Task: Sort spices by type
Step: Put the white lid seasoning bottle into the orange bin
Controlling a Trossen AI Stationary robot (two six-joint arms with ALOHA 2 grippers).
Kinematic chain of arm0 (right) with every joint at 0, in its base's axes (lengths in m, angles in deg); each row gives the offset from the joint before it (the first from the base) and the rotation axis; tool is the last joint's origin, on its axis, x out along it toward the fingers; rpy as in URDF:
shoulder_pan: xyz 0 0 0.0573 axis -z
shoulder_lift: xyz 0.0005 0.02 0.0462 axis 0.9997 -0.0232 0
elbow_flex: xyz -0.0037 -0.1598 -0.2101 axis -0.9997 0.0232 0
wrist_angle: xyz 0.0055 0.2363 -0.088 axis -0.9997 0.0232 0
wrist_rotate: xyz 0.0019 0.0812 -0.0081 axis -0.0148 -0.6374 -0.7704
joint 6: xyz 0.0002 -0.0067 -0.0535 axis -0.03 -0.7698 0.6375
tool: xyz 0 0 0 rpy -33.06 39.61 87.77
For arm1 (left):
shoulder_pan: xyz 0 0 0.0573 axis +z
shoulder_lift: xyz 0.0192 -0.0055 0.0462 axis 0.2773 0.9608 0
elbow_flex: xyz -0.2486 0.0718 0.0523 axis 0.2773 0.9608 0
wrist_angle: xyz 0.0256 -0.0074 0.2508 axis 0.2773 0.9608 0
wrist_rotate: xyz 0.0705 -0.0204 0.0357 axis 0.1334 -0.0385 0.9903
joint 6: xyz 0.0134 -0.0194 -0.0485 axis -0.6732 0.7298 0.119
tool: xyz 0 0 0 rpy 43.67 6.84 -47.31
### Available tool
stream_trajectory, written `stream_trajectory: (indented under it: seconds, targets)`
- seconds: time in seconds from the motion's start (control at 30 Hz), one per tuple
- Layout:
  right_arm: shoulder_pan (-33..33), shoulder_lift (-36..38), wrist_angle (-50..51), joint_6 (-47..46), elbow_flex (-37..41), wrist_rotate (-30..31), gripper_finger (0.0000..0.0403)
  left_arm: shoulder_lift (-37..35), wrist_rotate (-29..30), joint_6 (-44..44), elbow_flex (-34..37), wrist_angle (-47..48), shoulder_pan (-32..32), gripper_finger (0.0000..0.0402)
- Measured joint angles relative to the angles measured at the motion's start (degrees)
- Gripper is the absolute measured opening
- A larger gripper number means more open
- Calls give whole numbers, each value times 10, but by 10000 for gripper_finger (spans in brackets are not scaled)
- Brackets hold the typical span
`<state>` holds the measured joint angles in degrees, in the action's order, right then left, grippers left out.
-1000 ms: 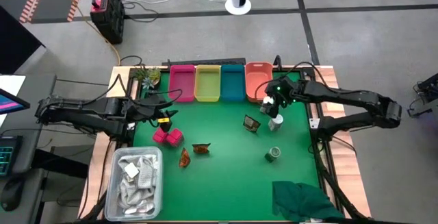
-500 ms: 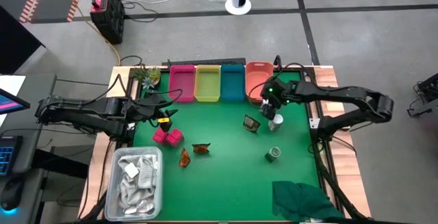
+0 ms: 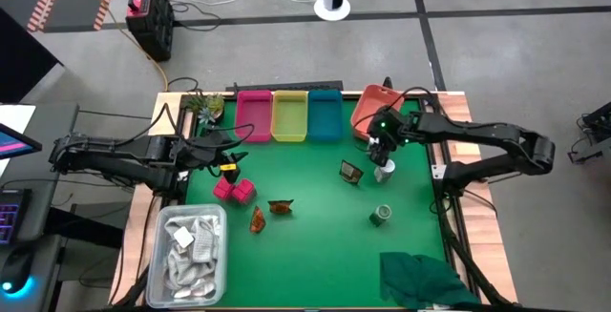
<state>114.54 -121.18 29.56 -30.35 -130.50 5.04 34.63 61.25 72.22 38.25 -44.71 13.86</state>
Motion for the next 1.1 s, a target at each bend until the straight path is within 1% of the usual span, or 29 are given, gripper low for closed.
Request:
stream_trajectory:
  seconds: [0.2,0.5,0.6,0.8,1.1]
  targets:
    - [-8,22,27,-6,-28,0,227,0,0,-5,0,-6,0,178]
    - [-41,15,63,-17,-46,-1,228,0,1,-15,0,-4,0,178]
    - [-57,16,81,7,-46,-1,228,0,1,-17,0,-4,0,178]
    - [-72,16,76,65,-46,-4,228,0,1,-28,0,-10,0,178]
    - [-74,16,84,80,-46,-13,232,0,1,-25,0,-10,0,178]
